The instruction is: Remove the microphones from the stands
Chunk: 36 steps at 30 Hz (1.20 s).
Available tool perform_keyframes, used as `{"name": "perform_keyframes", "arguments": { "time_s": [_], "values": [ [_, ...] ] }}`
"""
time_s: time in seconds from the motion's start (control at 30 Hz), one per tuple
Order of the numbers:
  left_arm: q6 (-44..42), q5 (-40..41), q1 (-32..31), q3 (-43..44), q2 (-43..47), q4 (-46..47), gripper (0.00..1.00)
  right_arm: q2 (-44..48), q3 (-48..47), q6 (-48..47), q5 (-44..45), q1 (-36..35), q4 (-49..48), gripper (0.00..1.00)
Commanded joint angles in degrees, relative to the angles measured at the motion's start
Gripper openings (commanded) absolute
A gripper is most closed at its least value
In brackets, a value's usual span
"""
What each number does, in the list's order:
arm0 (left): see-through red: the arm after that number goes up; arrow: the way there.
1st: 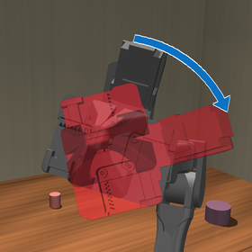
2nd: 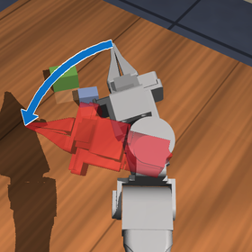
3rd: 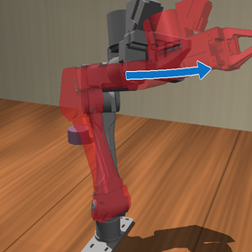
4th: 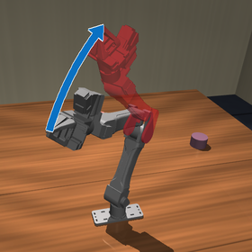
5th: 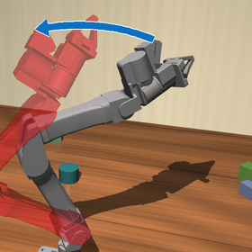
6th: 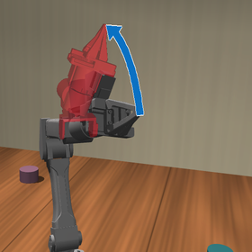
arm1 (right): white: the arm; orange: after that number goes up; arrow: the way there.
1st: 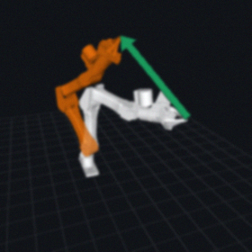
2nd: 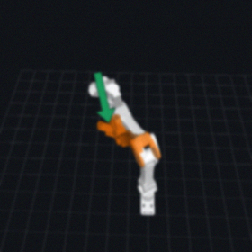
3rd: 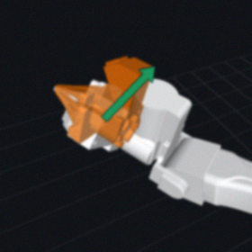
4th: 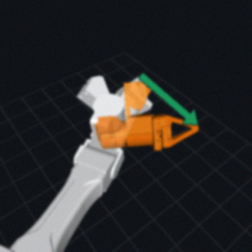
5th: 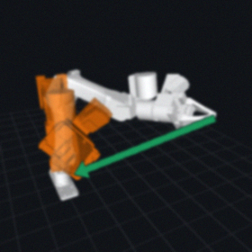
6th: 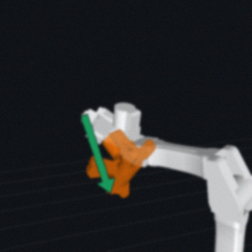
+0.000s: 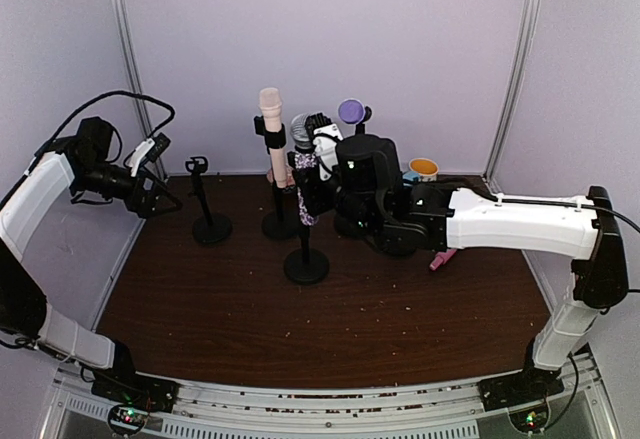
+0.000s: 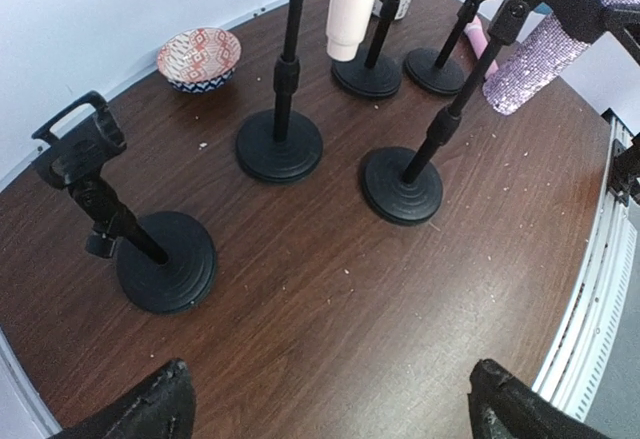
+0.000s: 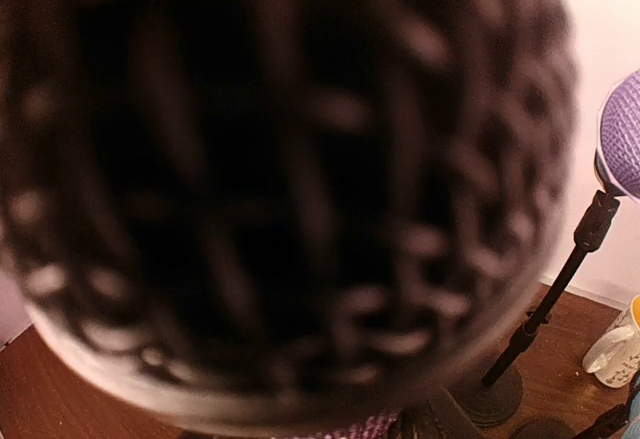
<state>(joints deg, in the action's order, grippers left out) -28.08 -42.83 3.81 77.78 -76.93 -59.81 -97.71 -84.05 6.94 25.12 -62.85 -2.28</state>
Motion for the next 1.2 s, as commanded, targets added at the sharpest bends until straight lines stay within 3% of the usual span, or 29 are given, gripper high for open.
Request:
{"name": "perform_keyframes", "arguments": {
  "time_s": [0.0, 0.33, 0.63, 1.0, 1.17],
  "values": [
    [0.14, -2.47, -1.49, 0.18, 1.46, 1.73, 0.98, 1.16, -0.07, -0.11, 1.08, 0.25, -2.33, 0.37],
    [-3.01, -4.03, -7.34, 0.95, 3.0, -2.37, 0.98, 6.96, 7.32, 1.14, -10.59, 0.26, -10.85, 0.18],
    [-4.81, -8.31, -12.03, 1.41, 3.08, -4.34, 0.98, 10.68, 14.63, 5.15, -26.59, 0.06, -20.64, 0.14],
    [-10.08, -14.68, -17.29, 6.68, 1.16, -4.06, 0.98, 9.81, 8.47, 2.38, -35.65, -1.19, -12.21, 0.13],
    [-16.03, -18.23, -19.4, 6.78, 1.36, -4.08, 0.98, 7.85, 4.74, -0.69, -39.78, -1.81, -3.97, 0.19]
  ]
}}
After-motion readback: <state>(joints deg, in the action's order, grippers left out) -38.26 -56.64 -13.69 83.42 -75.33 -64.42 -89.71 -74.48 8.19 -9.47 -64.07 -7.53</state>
